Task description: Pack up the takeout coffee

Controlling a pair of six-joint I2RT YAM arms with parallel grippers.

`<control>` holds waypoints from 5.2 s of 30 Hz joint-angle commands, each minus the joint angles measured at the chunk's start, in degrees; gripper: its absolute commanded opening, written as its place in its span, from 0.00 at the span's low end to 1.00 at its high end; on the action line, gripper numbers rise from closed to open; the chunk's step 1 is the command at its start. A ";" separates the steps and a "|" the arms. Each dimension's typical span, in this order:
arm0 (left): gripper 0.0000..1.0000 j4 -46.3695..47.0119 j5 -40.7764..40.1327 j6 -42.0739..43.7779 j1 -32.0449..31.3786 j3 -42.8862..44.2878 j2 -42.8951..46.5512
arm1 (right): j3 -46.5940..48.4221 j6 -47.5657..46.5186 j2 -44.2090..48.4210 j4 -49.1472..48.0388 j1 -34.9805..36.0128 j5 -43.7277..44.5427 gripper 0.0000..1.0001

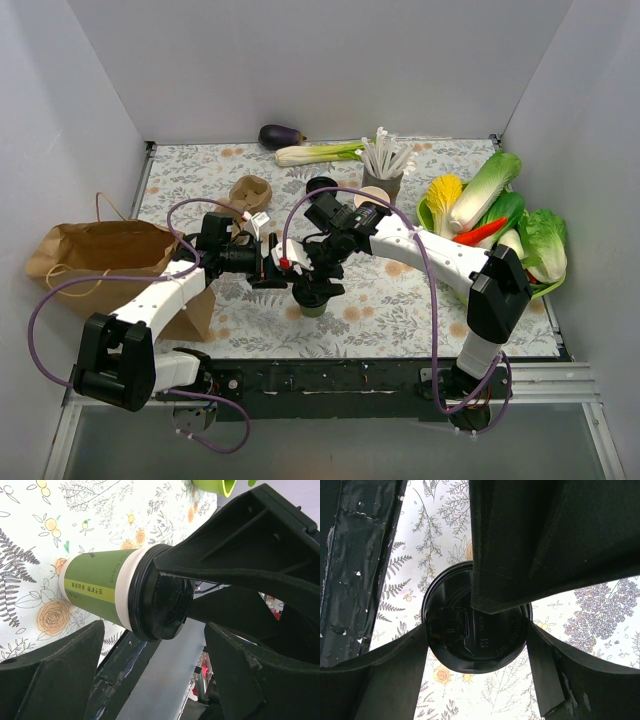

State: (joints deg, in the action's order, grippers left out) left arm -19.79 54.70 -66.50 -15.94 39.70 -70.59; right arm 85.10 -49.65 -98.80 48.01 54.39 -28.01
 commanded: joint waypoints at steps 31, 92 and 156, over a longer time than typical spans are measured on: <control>0.82 3.97 6.21 -1.00 -0.14 -2.96 0.45 | 2.09 2.54 1.69 2.00 -1.13 -2.31 0.84; 0.80 8.19 5.33 -3.55 -0.14 -5.78 -2.10 | 3.14 1.14 -0.86 3.05 -1.66 -2.66 0.84; 0.78 13.55 4.01 -6.36 -0.58 -6.31 -6.41 | 7.71 14.23 -2.36 2.00 -12.11 -16.11 0.98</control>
State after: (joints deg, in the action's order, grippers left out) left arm -8.56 57.67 -72.25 -16.32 33.04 -77.28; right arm 92.16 -39.48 -99.92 50.13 44.47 -37.95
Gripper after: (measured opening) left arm 0.790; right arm 0.981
